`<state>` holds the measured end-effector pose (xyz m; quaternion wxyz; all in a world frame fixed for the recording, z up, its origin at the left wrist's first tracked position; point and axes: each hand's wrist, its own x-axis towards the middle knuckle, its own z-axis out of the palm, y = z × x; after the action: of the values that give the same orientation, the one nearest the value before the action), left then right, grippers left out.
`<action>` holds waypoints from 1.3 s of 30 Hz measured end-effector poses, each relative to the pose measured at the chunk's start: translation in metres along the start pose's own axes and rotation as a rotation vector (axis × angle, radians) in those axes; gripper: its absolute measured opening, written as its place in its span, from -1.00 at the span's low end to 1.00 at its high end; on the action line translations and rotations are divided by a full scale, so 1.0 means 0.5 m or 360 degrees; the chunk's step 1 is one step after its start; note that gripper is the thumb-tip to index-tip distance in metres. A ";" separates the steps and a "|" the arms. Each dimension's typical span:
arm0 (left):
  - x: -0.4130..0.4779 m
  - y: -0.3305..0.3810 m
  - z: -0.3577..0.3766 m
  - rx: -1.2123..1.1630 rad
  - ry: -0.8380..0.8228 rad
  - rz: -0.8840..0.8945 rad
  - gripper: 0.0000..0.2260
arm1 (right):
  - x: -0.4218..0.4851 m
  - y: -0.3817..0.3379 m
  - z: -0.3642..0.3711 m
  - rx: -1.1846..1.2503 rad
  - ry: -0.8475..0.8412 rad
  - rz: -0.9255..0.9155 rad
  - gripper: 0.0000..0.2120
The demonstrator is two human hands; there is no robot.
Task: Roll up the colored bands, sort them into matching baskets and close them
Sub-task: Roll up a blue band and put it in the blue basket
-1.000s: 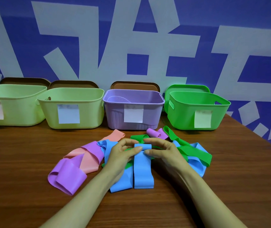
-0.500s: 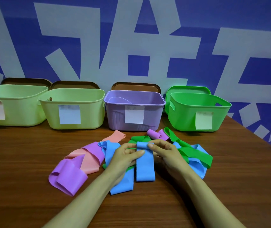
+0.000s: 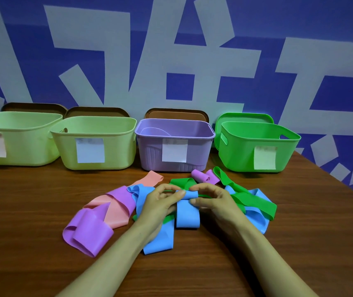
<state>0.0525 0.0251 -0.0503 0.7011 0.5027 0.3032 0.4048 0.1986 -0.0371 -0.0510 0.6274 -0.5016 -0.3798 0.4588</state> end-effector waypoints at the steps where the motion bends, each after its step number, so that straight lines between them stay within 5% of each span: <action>1: 0.000 0.001 0.000 0.0004 0.0002 0.0012 -0.91 | 0.001 0.001 -0.002 -0.0025 -0.0004 -0.0010 -0.72; 13: 0.001 0.003 -0.008 0.0053 -0.0059 0.0124 -0.79 | 0.004 0.003 0.007 0.0008 0.0017 0.0093 -0.83; 23: 0.000 -0.002 -0.003 -0.0038 -0.0125 -0.0126 -0.79 | -0.002 -0.005 0.005 0.0056 -0.0019 0.0004 -0.99; 39: 0.003 0.000 -0.005 0.0091 -0.0008 0.0014 -0.83 | -0.008 -0.011 0.006 -0.0120 0.0013 -0.0065 -0.77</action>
<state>0.0509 0.0276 -0.0510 0.6855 0.5247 0.3107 0.3978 0.1955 -0.0407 -0.0452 0.6187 -0.5190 -0.4045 0.4292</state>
